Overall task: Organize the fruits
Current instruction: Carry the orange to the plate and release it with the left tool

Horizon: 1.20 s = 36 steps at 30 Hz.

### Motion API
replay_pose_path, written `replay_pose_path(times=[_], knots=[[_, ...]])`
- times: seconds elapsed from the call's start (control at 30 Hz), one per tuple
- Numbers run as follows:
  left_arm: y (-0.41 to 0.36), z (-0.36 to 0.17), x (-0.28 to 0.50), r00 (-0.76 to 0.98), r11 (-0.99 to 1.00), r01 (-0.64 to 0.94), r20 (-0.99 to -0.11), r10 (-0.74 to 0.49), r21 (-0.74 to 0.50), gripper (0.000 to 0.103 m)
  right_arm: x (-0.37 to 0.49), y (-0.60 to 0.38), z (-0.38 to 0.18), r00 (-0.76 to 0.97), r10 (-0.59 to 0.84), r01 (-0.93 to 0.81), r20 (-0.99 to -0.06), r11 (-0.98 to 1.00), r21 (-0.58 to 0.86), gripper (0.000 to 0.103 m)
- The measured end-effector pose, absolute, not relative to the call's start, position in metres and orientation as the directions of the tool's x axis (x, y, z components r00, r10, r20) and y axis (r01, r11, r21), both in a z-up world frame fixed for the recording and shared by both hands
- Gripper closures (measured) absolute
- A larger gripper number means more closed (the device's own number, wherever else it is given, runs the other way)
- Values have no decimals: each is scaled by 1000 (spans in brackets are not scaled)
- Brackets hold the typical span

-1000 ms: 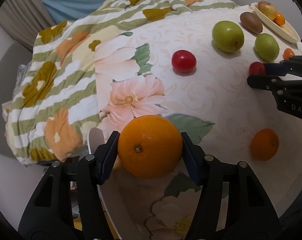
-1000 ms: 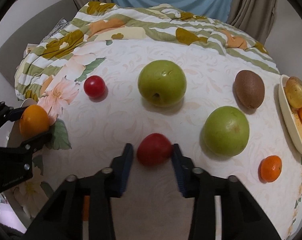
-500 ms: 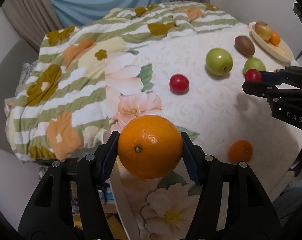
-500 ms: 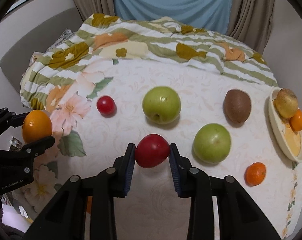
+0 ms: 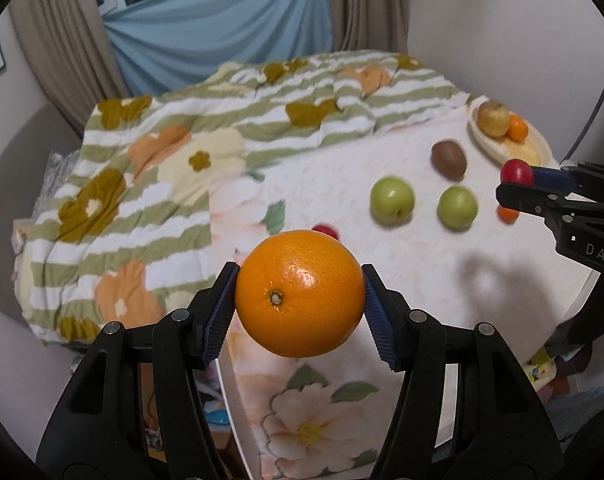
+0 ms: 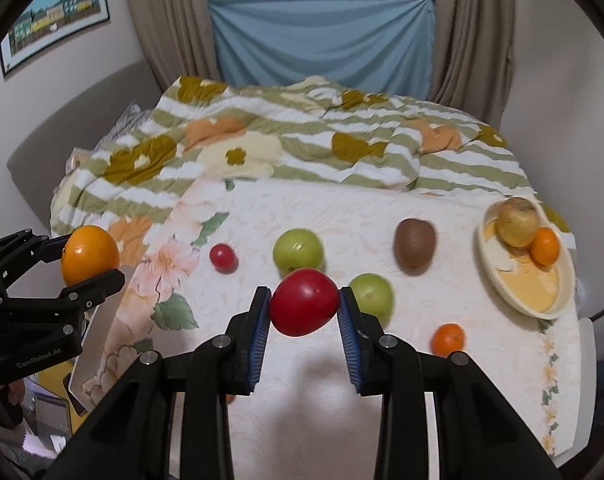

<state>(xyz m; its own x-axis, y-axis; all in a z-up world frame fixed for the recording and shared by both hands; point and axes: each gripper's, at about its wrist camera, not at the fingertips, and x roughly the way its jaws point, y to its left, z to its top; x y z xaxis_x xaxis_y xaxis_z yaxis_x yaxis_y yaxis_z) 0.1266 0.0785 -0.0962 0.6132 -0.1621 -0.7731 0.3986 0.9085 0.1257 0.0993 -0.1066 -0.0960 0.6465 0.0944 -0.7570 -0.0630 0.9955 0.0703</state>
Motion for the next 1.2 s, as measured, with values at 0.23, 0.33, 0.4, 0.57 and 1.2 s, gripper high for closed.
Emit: replay_pose_path(times=[0.23,0.33,0.4,0.57,1.2], knots=[[28,-68,123,637,902,416,-745,-197,117,36,83,-158,-72,687,60,-21,-724,998,63,72],[-3,-61,121,648,908,404,-735,-200,109,36,77,-189,-67,693,66,-24,-718,997,68,72],[-23,-57,120,647,914,397,-732,-215,82,36,75,-211,-65,692,70,-31,-719,997,67,72],[-81,-53,120,648,920,389,-725,-232,53,36,72,-264,-59,701,76,-49,-709,997,59,72],[-250,-96,171,545,896,441,-778,-314,-53,36,103,-416,-94,657,94,-36,-748,995,94,72]])
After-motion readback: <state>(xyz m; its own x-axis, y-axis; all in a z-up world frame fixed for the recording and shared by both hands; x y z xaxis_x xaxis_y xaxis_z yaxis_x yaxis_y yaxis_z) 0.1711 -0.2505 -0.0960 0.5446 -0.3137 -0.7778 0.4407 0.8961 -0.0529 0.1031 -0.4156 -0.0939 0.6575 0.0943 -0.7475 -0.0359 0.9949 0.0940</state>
